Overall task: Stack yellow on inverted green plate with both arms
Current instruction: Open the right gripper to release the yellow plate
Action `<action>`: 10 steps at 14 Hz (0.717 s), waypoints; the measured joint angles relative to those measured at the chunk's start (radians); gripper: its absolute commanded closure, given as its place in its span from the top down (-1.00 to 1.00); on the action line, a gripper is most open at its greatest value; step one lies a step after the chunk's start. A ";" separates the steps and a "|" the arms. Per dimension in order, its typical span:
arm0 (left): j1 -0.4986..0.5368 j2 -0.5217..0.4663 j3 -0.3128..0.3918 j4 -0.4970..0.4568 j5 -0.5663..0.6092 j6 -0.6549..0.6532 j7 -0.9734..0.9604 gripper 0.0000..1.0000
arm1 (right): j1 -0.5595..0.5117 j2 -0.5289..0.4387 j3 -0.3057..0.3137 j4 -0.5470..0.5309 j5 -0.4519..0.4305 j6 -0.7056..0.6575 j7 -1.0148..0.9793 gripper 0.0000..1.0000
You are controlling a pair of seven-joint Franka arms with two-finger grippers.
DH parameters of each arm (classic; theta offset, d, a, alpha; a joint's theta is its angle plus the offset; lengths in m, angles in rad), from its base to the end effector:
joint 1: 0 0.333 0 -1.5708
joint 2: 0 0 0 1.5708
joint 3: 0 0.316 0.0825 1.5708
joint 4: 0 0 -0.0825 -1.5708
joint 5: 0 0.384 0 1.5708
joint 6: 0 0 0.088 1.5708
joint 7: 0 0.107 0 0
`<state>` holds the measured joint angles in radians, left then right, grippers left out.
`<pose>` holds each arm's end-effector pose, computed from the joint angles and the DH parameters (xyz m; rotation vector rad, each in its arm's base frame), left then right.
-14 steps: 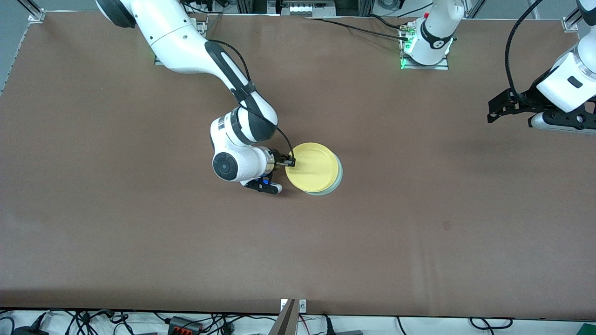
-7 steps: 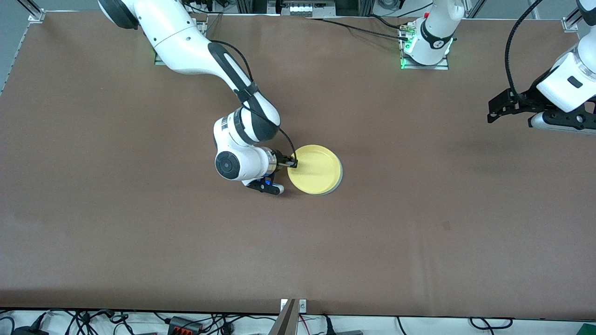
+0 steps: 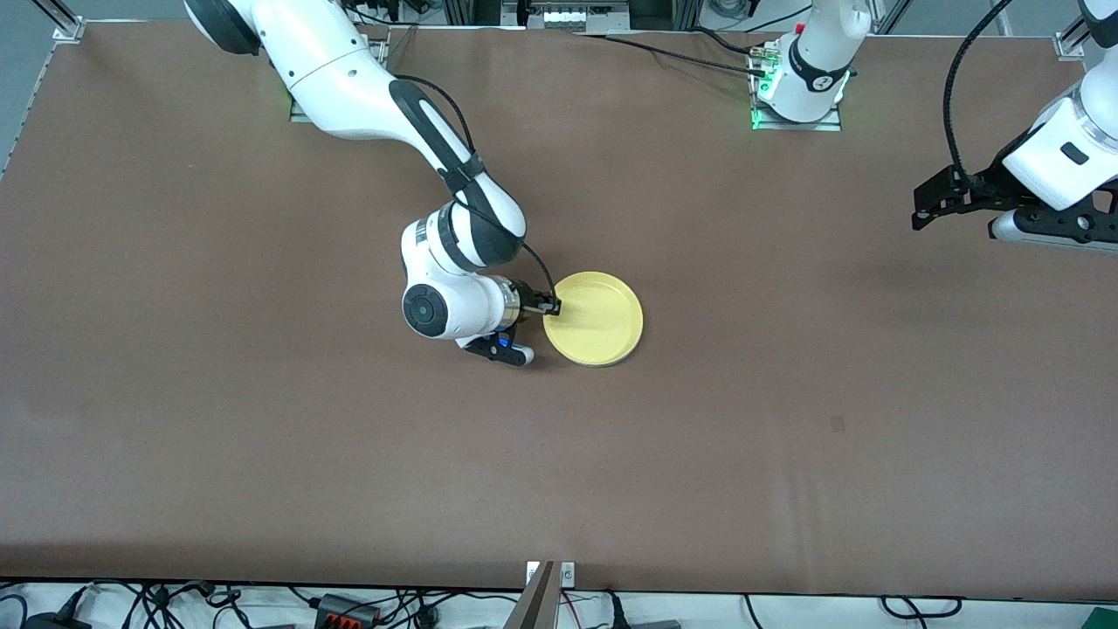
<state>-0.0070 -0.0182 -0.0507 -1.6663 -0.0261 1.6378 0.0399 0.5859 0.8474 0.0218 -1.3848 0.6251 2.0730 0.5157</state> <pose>0.5518 -0.0347 0.5952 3.1130 -0.1491 -0.0164 0.5768 0.4340 0.1982 -2.6866 0.3614 0.5793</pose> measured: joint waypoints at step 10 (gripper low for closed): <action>0.000 0.003 0.000 0.000 0.000 -0.001 0.000 1.00 | 0.012 0.008 0.000 0.000 0.000 0.001 0.003 1.00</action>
<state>-0.0074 -0.0155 -0.0509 -1.6661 -0.0261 1.6370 0.0400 0.5983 0.8552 0.0219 -1.3847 0.6254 2.0737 0.5187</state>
